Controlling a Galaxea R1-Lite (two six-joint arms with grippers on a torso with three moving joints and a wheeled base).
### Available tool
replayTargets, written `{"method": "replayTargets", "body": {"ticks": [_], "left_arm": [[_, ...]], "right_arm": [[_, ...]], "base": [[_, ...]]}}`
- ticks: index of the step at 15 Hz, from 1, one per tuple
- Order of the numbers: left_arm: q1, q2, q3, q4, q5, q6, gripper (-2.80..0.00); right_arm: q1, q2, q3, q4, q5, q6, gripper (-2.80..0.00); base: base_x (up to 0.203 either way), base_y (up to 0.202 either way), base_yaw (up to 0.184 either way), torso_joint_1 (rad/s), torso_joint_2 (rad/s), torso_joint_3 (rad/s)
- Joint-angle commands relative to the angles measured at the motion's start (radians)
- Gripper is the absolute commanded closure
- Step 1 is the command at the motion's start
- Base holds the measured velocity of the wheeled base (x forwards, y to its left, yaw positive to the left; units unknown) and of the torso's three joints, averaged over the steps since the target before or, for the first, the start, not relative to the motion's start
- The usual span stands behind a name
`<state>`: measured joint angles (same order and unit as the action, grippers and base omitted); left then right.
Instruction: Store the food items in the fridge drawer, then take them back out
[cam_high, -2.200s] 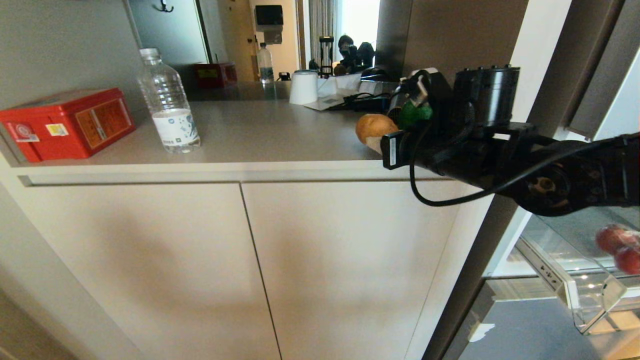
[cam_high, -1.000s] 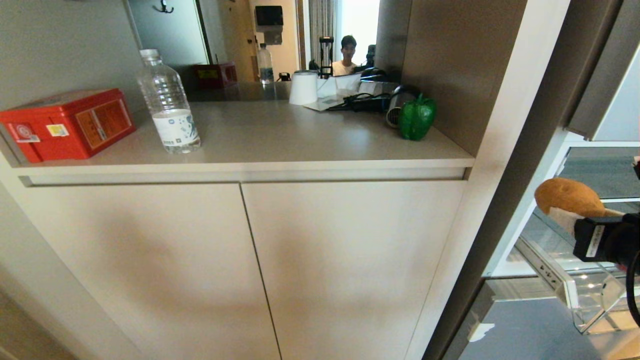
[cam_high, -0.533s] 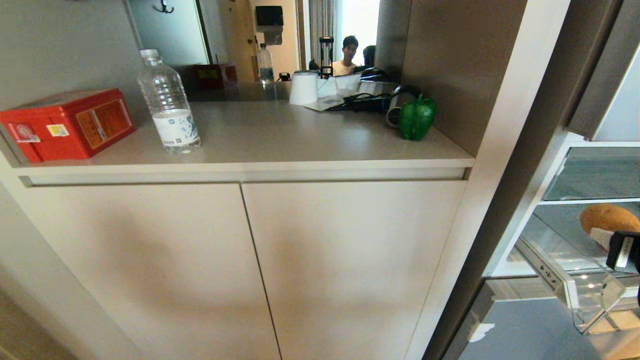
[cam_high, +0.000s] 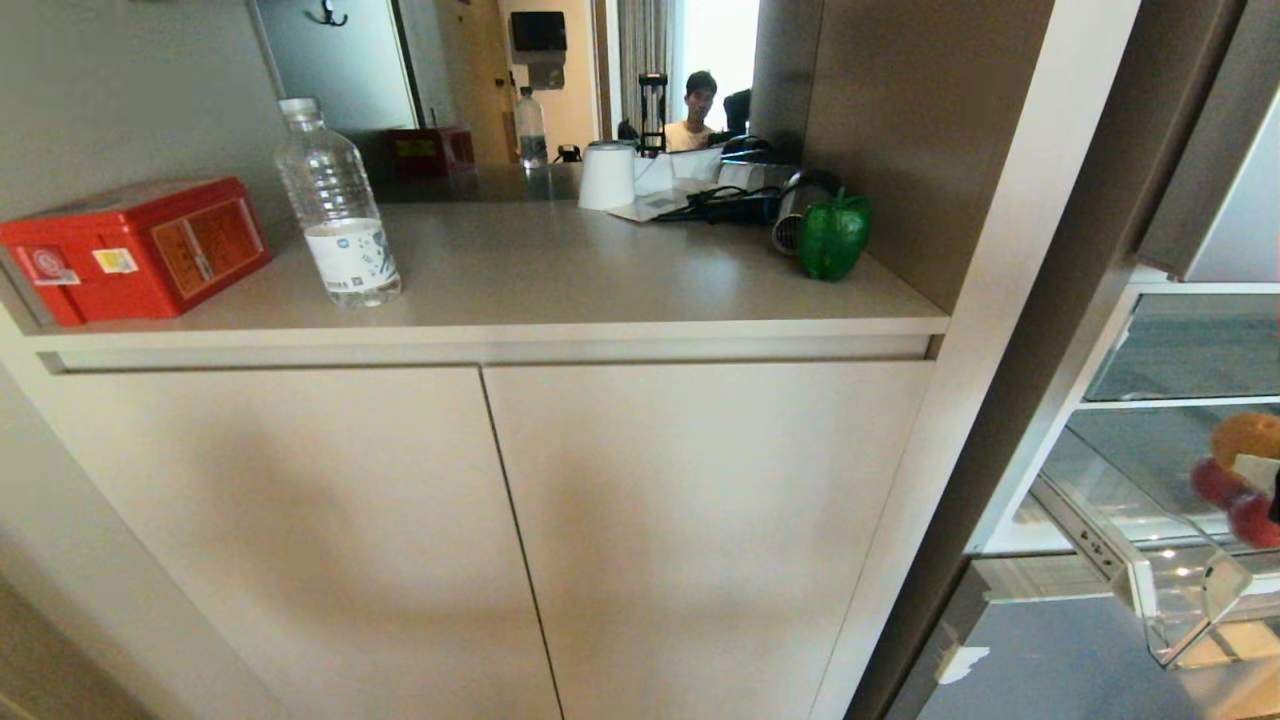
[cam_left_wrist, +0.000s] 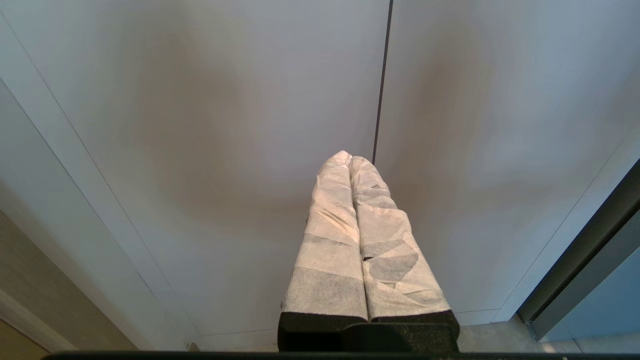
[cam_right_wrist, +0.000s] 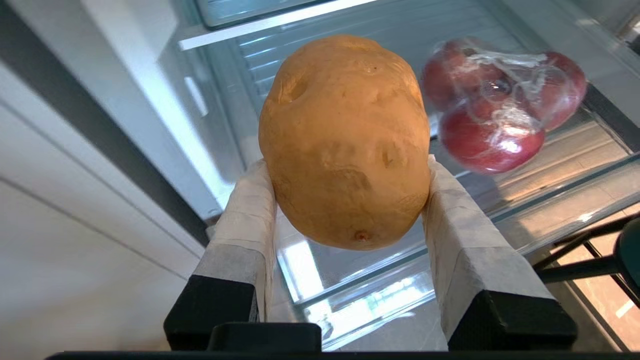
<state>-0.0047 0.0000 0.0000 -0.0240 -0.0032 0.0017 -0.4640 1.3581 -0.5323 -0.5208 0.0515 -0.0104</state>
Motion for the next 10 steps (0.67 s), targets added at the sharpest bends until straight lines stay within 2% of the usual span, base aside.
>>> {"method": "replayTargets", "body": {"ticks": [1,3,10], "left_arm": [[0.0,0.0,0.011,-0.001,0.0,0.0,0.0],[0.0,0.0,0.011,-0.001,0.0,0.0,0.0],[0.0,0.0,0.011,-0.001,0.0,0.0,0.0]], "right_arm": [[-0.007,0.015,0.0,-0.008,0.001,0.0,0.0],[-0.007,0.015,0.008,-0.01,0.001,-0.003,0.0],[-0.007,0.026,0.027,-0.008,0.001,-0.002,0.0]], "base": [[0.0,0.0,0.0,0.0,0.0,0.0],[0.0,0.0,0.0,0.044,-0.12,-0.067],[0.0,0.0,0.0,0.152,-0.36,-0.201]]}}
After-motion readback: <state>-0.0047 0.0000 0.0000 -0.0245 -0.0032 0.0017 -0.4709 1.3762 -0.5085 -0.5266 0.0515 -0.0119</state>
